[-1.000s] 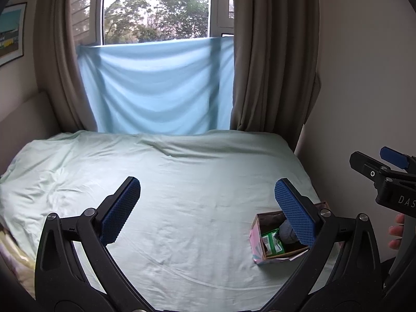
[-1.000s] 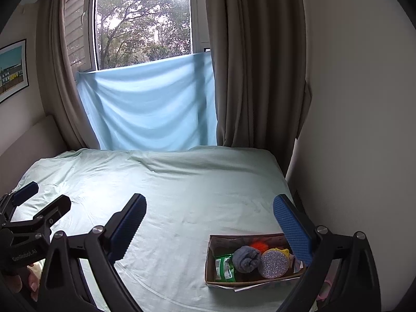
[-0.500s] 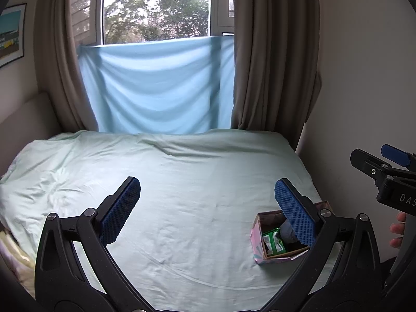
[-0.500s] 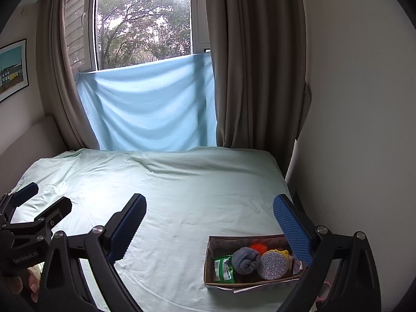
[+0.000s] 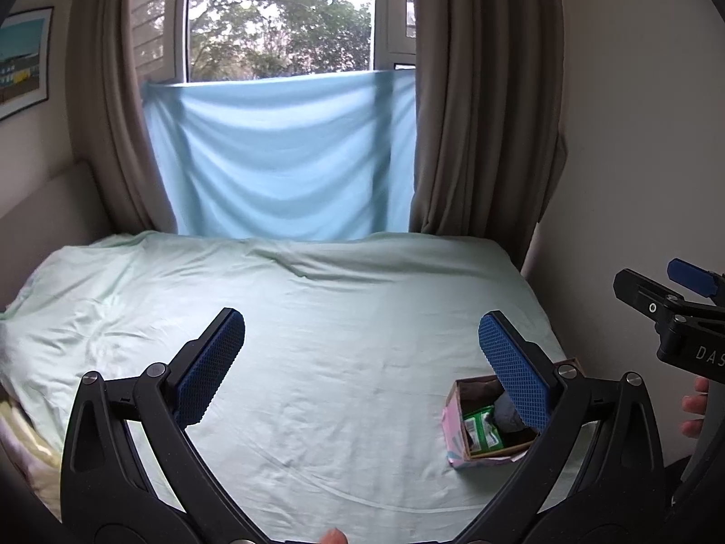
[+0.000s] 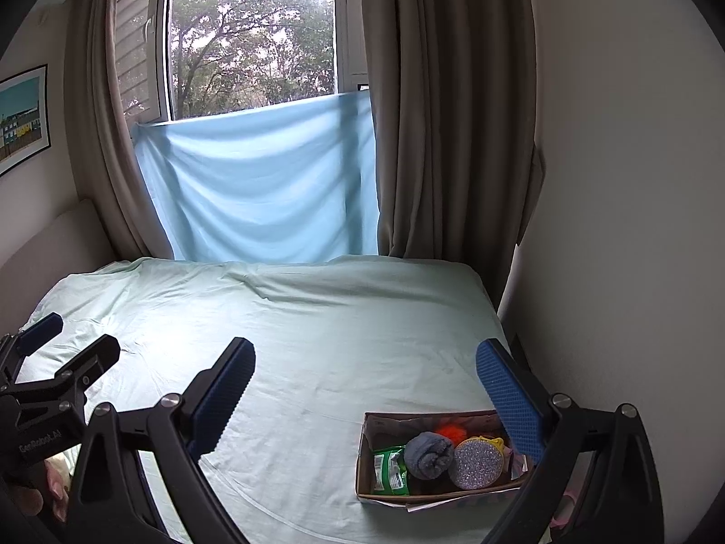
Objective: Organize soft objects
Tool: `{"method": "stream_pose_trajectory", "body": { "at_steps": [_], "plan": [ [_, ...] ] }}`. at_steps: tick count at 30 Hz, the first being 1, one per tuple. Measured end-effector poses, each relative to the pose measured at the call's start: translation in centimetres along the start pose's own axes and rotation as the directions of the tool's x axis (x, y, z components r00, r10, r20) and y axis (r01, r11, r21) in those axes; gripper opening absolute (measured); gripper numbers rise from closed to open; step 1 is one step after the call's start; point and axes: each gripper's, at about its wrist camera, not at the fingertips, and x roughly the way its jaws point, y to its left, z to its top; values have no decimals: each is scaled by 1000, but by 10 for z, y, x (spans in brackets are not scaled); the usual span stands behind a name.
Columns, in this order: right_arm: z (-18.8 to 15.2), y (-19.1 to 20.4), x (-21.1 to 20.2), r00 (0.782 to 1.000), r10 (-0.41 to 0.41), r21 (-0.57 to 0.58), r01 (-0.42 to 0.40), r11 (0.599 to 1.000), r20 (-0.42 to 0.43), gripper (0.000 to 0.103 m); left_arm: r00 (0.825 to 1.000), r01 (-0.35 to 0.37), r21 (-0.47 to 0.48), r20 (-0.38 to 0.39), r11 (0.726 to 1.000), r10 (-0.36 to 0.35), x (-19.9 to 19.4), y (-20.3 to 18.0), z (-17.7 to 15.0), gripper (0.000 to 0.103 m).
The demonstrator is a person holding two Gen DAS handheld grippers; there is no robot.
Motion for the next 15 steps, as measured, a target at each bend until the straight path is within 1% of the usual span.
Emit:
{"method": "stream_pose_trajectory", "body": {
  "at_steps": [4,7,15],
  "plan": [
    [1,1,1,1000,0,-1,0,1000,1,97,999,-17,7,35,1000,17,-4,-1,1,103],
    [3,2,3,1000,-2,0,2,1000,2,97,998,-49,10,50,999,48,-4,-1,2,103],
    [9,6,16,1000,-6,0,6,1000,-12,97,999,-19,10,28,1000,18,13,3,3,103]
  ]
}}
